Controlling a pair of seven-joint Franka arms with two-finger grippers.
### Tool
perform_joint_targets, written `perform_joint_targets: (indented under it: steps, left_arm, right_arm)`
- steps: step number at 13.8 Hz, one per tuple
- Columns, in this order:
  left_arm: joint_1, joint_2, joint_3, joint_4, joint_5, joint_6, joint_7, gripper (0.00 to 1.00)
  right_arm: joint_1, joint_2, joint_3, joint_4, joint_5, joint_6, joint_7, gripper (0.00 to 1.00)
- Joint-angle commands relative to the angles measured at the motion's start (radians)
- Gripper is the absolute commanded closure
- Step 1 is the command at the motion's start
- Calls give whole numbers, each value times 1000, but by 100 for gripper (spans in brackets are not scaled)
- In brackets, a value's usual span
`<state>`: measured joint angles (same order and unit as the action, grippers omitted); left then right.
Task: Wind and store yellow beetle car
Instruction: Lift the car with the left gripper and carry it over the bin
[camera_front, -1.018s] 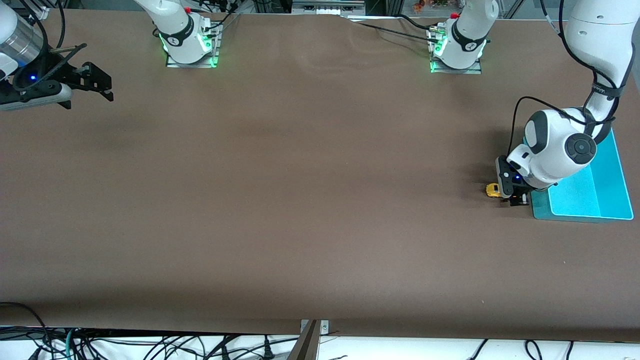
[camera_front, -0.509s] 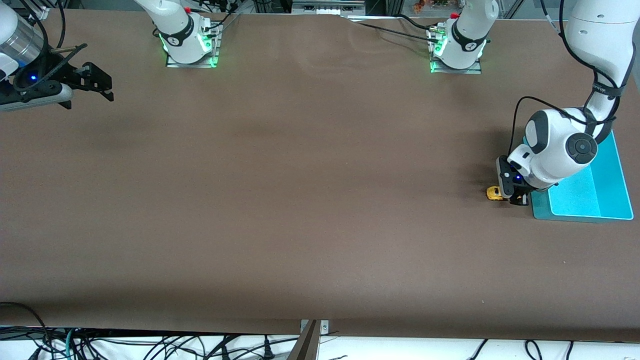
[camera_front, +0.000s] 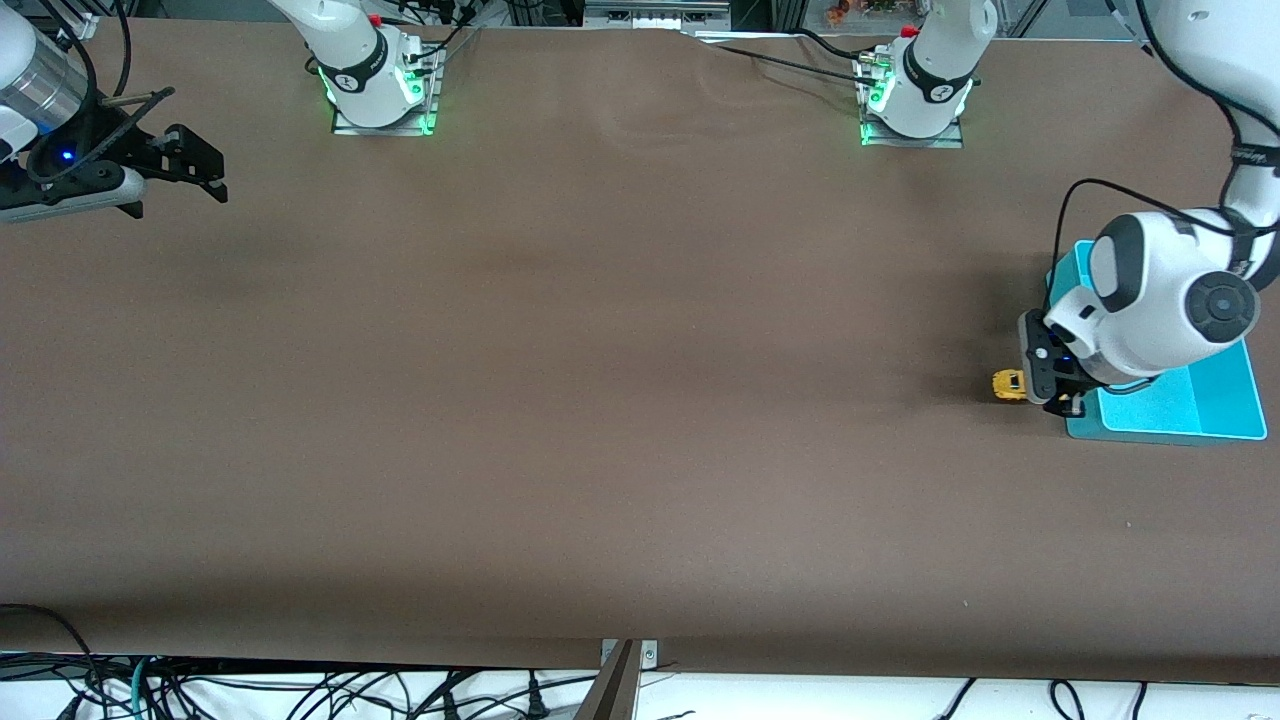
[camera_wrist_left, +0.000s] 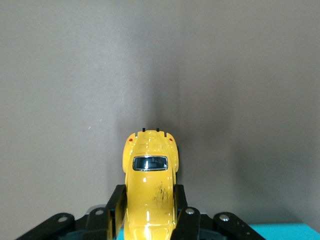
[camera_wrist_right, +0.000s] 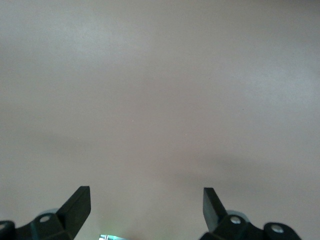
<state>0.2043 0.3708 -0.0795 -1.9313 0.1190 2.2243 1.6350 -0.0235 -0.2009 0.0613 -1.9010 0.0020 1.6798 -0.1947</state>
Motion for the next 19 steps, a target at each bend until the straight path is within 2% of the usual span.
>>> perform_joint_targets:
  steps: [1,5,13,15,19]
  left_arm:
    - [38,2,-10,80,-4,-107,74,100]
    - [104,8,-8,184,-47,-207,218,100]
    - [271,92,-8,270,-58,-206,428,100]
    - [291,132,-6,298,-58,-196,497,100]
    - [317,183,-6,293,-51,-126,568,100]
  right_arm:
    - [17,-3,-11,5,-17,-12,20,0]
    - [22,-3,-11,5,-17,-12,18,0]
    - [25,-3,-11,5,-17,-12,20,0]
    - [25,-3,-11,5,-17,-12,20,0]
    - [25,-3,-11,3,-17,-11,20,0]
